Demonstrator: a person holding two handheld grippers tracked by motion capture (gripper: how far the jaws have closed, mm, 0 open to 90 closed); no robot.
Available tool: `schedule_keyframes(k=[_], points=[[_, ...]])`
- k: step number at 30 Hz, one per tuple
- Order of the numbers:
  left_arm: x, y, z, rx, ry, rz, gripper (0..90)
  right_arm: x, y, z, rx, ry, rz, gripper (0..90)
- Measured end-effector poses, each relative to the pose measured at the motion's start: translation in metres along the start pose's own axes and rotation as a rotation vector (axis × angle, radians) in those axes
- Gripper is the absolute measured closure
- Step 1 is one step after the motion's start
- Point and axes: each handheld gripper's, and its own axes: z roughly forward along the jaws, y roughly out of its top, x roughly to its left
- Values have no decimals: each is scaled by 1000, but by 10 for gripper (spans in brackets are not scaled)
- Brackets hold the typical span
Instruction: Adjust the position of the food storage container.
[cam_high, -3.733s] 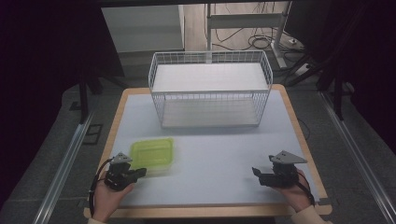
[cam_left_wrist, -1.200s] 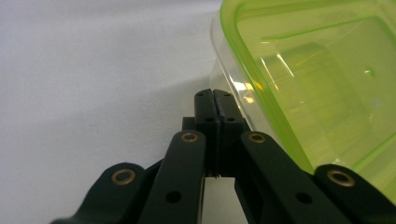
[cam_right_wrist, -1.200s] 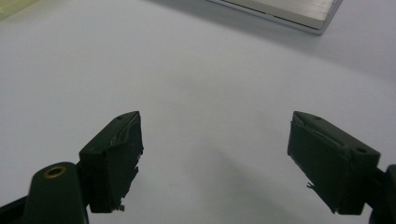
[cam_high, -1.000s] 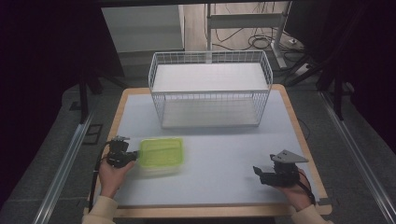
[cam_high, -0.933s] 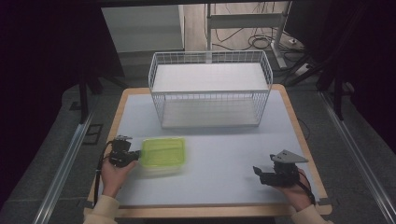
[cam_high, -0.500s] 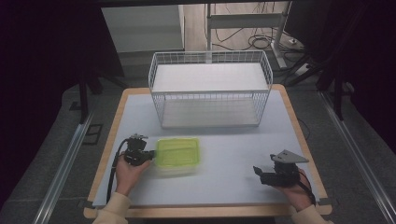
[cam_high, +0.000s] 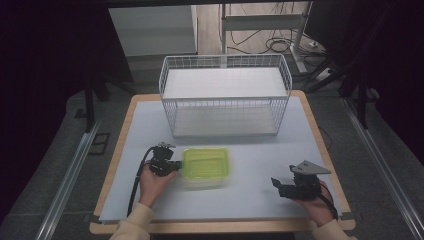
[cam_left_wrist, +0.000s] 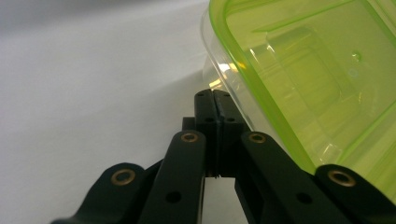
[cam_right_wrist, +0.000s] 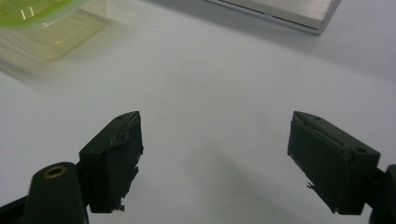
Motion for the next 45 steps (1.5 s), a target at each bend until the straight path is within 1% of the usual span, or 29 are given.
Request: schedule_keyframes(k=[2, 6, 7, 8, 9, 10, 15, 17, 19, 20, 21, 24, 26, 28, 29, 31, 32, 33, 34, 36, 38, 39, 40, 41, 42, 43, 45], points=[[-4, 2, 3, -3, -12, 7, 900, 0, 0, 0, 2, 2, 0, 181], [-13, 5, 10, 6, -23, 15, 900, 1, 0, 0, 0, 3, -2, 181], [-14, 6, 12, 7, -24, 16, 900, 1, 0, 0, 0, 4, -2, 181], [-16, 6, 14, 1, -24, 7, 900, 1, 0, 0, 1, 4, -2, 181], [-18, 7, 16, 0, -19, 13, 900, 1, 0, 0, 1, 4, -1, 181], [-18, 8, 16, 3, -14, 27, 900, 1, 0, 0, 2, 4, -1, 181], [-26, 13, 23, 6, -35, 35, 900, 1, 0, 0, 2, 2, 2, 178], [-29, 13, 26, 8, -35, 36, 900, 1, 0, 0, 2, 3, 3, 178], [-29, 13, 25, 2, -31, 37, 900, 0, 0, 0, 3, 2, 5, 178], [-27, 13, 23, -6, -19, 42, 899, 0, 0, 0, 3, 2, 5, 177], [-25, 12, 20, -25, -6, 32, 899, 0, 0, 0, 2, 3, 10, 176], [-13, 11, 8, -51, -8, 16, 899, -1, 1, -1, -11, 31, 58, 174], [-5, 7, -1, -67, -7, 10, 898, -2, 1, -2, -22, 42, 76, 172], [0, 1, -7, -79, -19, -7, 891, -2, 2, -2, -22, 50, 94, 167], [4, -4, -12, -75, -37, -7, 884, -2, 2, -2, -24, 59, 96, 166], [9, -11, -18, -75, -67, -25, 870, -1, 2, 0, -27, 70, 92, 161], [12, -14, -21, -74, -81, -27, 869, 0, 3, 1, -27, 76, 92, 160], [13, -16, -23, -86, -99, -42, 870, 0, 3, 1, -30, 82, 92, 158], [15, -18, -27, -91, -125, -55, 872, 1, 3, 1, -35, 90, 95, 155], [16, -20, -33, -103, -134, -57, 869, 2, 5, 2, -35, 104, 109, 155], [16, -20, -38, -116, -179, -68, 828, 1, 6, 2, -43, 123, 123, 155], [15, -20, -40, -119, -202, -66, 804, 1, 6, 2, -44, 130, 128, 155], [14, -21, -42, -125, -211, -66, 786, 1, 6, 2, -43, 133, 132, 154], [12, -21, -43, -135, -217, -60, 748, 1, 6, 2, -42, 135, 132, 152], [10, -21, -45, -144, -226, -53, 678, 1, 6, 3, -41, 138, 131, 152], [8, -21, -46, -154, -229, -59, 572, 1, 7, 3, -39, 140, 130, 152], [7, -22, -49, -165, -215, -65, 457, 2, 7, 3, -41, 139, 110, 152]])
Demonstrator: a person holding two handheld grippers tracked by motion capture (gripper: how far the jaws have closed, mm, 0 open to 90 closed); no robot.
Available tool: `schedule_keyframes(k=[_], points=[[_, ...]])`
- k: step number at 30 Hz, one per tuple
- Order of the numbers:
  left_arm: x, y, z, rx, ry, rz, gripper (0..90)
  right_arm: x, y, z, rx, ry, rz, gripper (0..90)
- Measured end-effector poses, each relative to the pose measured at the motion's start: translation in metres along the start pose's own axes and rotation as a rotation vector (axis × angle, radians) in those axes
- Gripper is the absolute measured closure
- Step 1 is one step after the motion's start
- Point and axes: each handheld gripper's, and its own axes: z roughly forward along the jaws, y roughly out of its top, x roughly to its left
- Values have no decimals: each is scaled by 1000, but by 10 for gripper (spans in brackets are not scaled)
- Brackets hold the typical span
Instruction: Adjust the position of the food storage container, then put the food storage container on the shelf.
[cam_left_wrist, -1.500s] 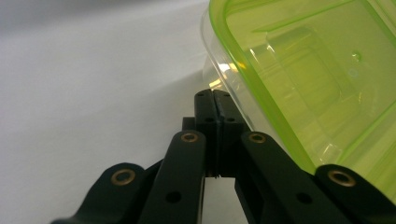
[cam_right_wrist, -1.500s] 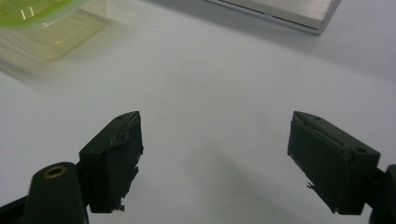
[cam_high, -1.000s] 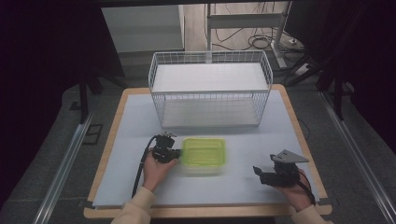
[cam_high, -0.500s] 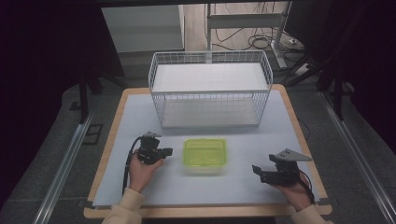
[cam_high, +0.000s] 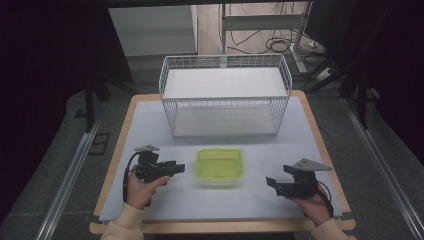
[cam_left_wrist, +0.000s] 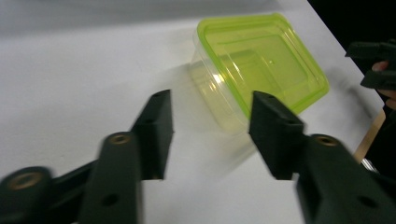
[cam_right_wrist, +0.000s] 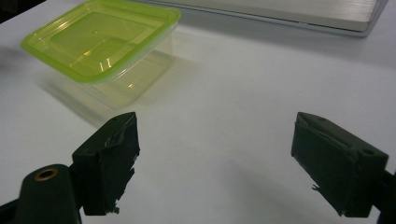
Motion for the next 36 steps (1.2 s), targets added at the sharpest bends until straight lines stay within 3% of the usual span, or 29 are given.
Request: schedule_keyframes(k=[6, 10, 14, 18, 20, 25, 36], points=[[2, 0, -3, -7, -9, -27, 357, 1, 1, -1, -4, 18, 8, 152], [3, 0, -5, -11, 7, -32, 360, -3, 4, -1, 0, 49, 81, 154], [2, 2, -7, -15, -4, -46, 375, -1, 9, -1, 1, 66, 95, 171], [1, 2, -7, -16, -5, -54, 393, 4, 16, 5, 5, 125, 120, 200], [2, 3, -5, -9, -10, -58, 408, 6, 21, 9, 9, 148, 125, 228], [3, 4, 4, -2, -54, -92, 430, 7, 34, 20, 12, 205, 187, 283], [2, 12, 29, 22, -91, -119, 475, 5, 45, 43, 58, 246, 248, 386]])
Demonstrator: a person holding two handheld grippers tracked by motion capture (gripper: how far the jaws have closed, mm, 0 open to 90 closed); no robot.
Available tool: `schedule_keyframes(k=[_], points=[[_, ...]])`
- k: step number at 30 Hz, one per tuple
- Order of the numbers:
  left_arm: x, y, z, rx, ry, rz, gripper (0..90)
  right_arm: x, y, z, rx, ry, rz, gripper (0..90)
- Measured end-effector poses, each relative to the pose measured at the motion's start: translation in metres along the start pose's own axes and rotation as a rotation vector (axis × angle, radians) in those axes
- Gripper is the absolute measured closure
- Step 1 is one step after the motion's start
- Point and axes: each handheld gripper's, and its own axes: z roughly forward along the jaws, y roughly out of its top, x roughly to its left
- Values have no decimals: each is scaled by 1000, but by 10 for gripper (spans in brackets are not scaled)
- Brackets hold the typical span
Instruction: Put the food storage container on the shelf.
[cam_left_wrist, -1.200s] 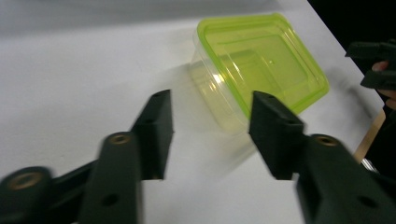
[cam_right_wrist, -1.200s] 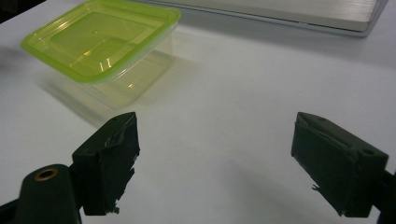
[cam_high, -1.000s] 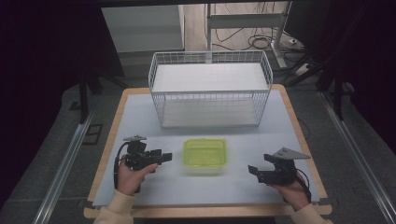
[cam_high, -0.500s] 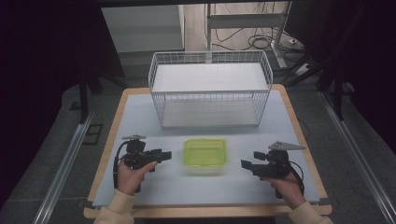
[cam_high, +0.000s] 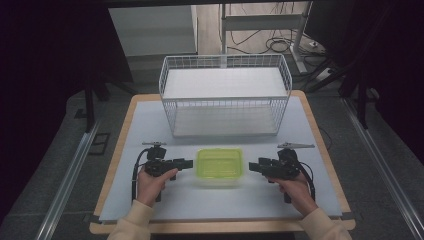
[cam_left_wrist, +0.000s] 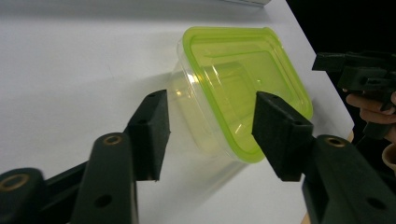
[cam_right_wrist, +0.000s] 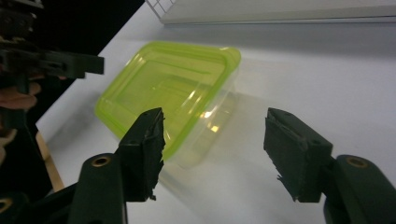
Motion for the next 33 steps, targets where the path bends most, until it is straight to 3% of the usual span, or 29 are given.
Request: schedule_keyframes(k=[7, 17, 26, 33], points=[[3, 5, 11, 5, -42, -27, 494, 0, 8, 17, 22, 14, 19, 434], [7, 4, 24, 45, -39, -25, 521, -6, 10, 32, 63, 14, 61, 480], [12, 2, 26, 47, -71, -57, 574, -9, 10, 46, 106, 74, 108, 603], [8, -1, 35, 75, -79, -38, 696, -11, 8, 52, 125, 118, 148, 682]])
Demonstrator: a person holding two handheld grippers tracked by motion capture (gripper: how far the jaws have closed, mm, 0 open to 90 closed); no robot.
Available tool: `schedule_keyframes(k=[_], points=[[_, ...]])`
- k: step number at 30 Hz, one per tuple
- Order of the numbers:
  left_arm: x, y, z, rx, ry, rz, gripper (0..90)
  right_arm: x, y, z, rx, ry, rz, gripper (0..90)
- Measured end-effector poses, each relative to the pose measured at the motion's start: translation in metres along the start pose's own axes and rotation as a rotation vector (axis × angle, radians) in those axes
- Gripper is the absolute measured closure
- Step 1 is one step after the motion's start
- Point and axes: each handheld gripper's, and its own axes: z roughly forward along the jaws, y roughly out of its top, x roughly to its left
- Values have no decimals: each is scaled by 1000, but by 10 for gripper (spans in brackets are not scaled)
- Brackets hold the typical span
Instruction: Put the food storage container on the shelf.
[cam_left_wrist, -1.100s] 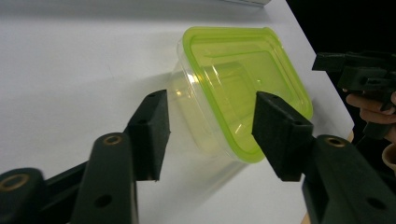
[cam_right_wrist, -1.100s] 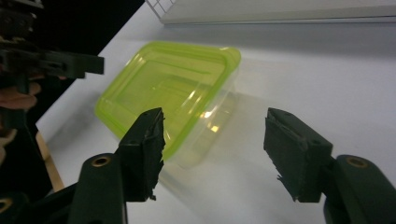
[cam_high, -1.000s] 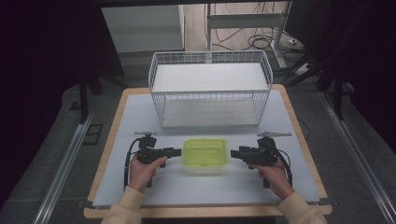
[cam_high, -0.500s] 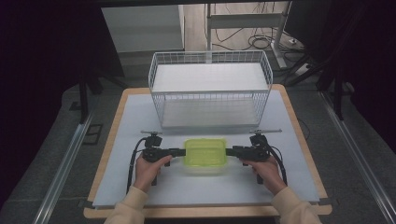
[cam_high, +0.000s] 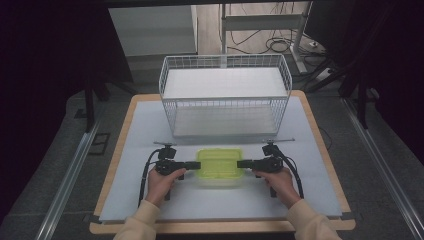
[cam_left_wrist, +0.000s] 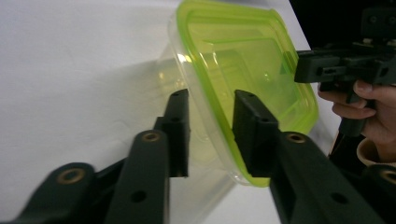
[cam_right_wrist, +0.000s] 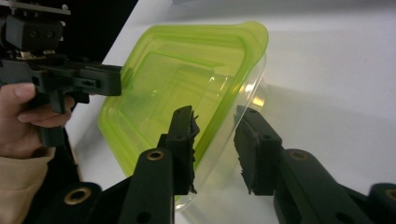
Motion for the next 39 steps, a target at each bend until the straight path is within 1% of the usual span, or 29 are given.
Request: schedule_keyframes(k=[2, 4, 6, 7, 8, 10, 12, 13, 15, 17, 20, 26, 30, 33, 39], points=[[-1, 0, 0, 5, 6, 5, 711, 1, -1, 1, 3, 3, 2, 692], [-2, -1, -1, 4, -1, -7, 725, 1, -1, 0, 1, 5, 6, 708], [-3, -2, -1, -1, -5, -8, 737, 0, 0, -1, -2, 16, 18, 725], [-3, -2, -2, -3, -5, -1, 744, 0, 0, -2, -6, 22, 27, 736], [-4, -2, -3, -12, -9, -1, 754, 1, 0, -4, -6, 31, 40, 751], [-6, -2, -5, -25, -16, 0, 778, 1, 0, -6, -18, 40, 47, 777], [-8, -3, -6, -21, 15, 26, 800, 2, 0, -8, -31, 56, 58, 805], [-9, -4, -5, -27, 17, 25, 802, 3, 0, -9, -33, 59, 55, 807], [-10, -4, -6, -28, 17, 35, 806, 5, 0, -10, -34, 46, 36, 809], [-11, -4, -7, -30, 14, 35, 806, 5, 1, -11, -31, 56, 46, 810], [-14, -4, -10, -38, 11, 43, 806, 6, 1, -13, -36, 63, 45, 810], [-21, -3, -16, -53, 6, 61, 806, 9, 3, -17, -45, 78, 32, 810], [-24, -2, -18, -60, 0, 66, 806, 11, 4, -20, -54, 83, 27, 810], [-26, -2, -20, -64, -8, 64, 806, 14, 5, -22, -61, 83, 16, 810], [-31, 0, -25, -78, -15, 79, 807, 19, 5, -28, -88, 84, -10, 810]])
